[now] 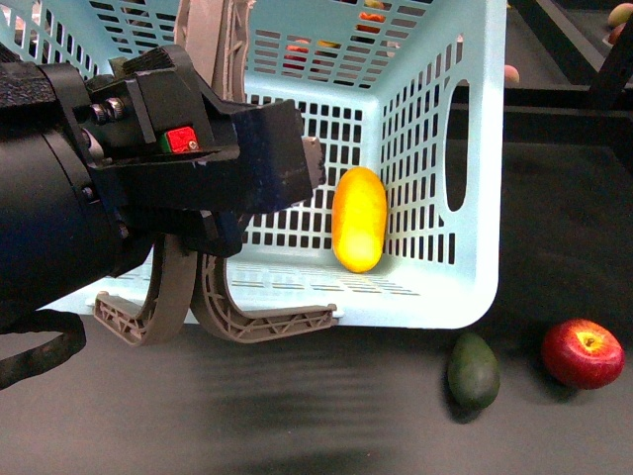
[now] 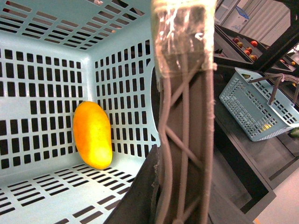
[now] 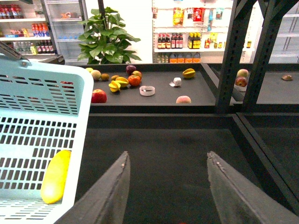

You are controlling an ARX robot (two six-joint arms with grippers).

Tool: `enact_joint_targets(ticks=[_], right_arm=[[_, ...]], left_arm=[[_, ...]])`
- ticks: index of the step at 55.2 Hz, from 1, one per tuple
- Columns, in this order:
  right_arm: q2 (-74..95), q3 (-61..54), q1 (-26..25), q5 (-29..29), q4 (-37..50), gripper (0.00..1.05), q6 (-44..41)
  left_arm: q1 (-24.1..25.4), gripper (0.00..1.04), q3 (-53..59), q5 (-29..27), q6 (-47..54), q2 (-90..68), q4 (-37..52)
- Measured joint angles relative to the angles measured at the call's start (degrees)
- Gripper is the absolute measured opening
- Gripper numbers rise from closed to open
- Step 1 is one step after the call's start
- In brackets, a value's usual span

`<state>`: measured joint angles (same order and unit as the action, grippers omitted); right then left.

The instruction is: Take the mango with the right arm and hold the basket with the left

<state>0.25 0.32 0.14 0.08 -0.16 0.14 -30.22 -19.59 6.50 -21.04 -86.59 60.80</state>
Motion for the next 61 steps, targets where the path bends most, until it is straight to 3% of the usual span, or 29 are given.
enact_joint_targets(ticks=[8,16,24,36,51,61], right_arm=[[-0.02,0.00,0.00,0.00,0.00,0.77,0.00],[-0.02,0.00,0.00,-0.15,0.00,0.99,0.04],[-0.02,0.00,0.00,-0.02,0.00,0.97,0.02],[-0.02,0.00,0.00,-0.02,0.00,0.97,0.02],[-0.02,0.00,0.00,0.00,0.00,0.97,0.02],[-0.02,0.00,0.00,-0.02,0.00,0.97,0.02]], left_arm=[[0.00,0.08,0.00,-0.02,0.00,0.00,0.00],[-1.77,0.08,-1.29,-12.76,4.04,-5.46,6.01],[0.72,0.08,-6.47,-18.12,0.31,-10.49,6.97],[7.52,0.08,-15.65,-25.66,-18.47,-17.07,1.14],[14.99,0.08,-24.46,-29.46,-40.70,-23.69,-6.84],[19.10,0.08,-29.33,-31.63,-48.41,-28.65,-8.61]])
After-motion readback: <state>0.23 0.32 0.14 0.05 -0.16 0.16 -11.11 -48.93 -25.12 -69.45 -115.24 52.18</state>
